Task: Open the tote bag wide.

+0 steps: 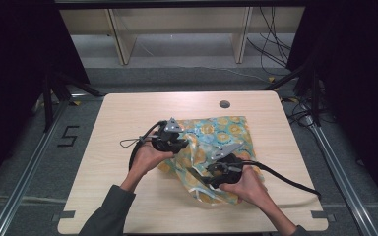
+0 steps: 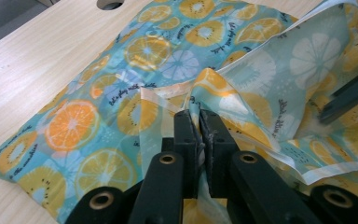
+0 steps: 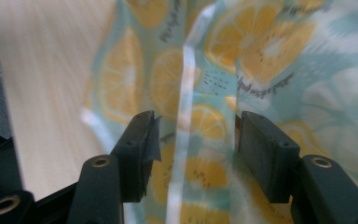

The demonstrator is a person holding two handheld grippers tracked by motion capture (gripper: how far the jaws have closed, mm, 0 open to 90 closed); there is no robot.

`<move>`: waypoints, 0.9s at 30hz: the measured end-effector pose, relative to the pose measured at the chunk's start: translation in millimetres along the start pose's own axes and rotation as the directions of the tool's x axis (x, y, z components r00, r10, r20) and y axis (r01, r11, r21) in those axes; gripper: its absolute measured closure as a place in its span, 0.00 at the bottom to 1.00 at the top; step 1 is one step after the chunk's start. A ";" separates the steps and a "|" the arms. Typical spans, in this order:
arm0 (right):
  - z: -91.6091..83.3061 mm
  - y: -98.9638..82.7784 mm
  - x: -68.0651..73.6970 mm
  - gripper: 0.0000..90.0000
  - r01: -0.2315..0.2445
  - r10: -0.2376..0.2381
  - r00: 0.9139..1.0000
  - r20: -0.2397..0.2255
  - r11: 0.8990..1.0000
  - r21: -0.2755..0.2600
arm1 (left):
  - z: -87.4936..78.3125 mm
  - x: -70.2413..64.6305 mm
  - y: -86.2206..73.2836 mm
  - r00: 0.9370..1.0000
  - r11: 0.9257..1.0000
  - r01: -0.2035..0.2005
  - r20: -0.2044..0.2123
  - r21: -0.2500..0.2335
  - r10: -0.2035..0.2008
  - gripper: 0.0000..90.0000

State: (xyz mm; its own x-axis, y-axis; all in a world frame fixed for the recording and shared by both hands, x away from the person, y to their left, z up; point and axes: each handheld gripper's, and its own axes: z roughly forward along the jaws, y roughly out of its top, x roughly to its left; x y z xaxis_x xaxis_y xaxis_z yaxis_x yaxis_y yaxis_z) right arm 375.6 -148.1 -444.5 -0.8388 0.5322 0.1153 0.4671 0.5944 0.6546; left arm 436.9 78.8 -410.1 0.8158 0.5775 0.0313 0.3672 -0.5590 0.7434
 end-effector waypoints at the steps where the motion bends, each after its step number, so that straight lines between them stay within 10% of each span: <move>1: 6.4 0.2 0.0 0.49 -0.005 0.004 1.000 0.019 1.000 0.031 | -0.7 -0.2 0.2 1.000 1.000 -0.003 0.003 0.000 0.003 0.95; 4: 23.1 -0.5 4.2 0.59 0.043 -0.050 0.995 0.082 0.996 0.080 | -2.7 -0.5 -0.4 1.000 1.000 0.012 0.003 -0.003 -0.012 0.94; 6: 24.2 -1.1 5.7 0.84 0.112 -0.121 0.989 0.087 0.989 0.101 | -4.0 0.4 -1.3 1.000 1.000 0.007 0.001 -0.004 -0.007 0.94; 11: -6.9 8.5 -1.7 1.00 0.167 -0.168 0.978 0.125 0.986 0.023 | -0.2 2.2 -9.1 0.999 0.999 -0.012 0.031 0.053 0.011 0.85; 16: -47.9 24.0 -36.1 1.00 0.160 -0.136 0.955 0.264 0.985 -0.070 | 7.5 -5.4 -16.9 1.000 0.991 -0.028 0.006 0.127 0.027 0.66; 19: -52.9 27.2 -53.8 1.00 0.114 -0.082 0.963 0.256 0.987 -0.112 | 0.5 -17.2 -12.1 0.997 0.987 -0.074 0.008 0.141 0.073 0.53; 24: -34.7 26.1 -90.9 1.00 0.057 -0.028 0.959 0.281 0.994 -0.095 | -25.9 -44.6 6.6 0.984 0.987 -0.149 -0.090 0.062 0.154 0.40; 27: -22.8 18.0 -106.3 1.00 0.022 0.002 0.958 0.286 0.997 -0.079 | -30.6 -57.0 11.5 0.986 0.986 -0.162 -0.043 0.037 0.164 0.43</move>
State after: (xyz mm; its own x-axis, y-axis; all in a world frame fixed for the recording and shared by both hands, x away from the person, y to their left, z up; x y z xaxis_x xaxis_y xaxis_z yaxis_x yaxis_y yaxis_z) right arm 466.8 -207.8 -427.9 -0.7227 0.6835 -0.1023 0.4252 0.5564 0.7139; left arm 381.0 57.7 -382.9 0.8447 0.5035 0.1816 0.2464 -0.6670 0.7031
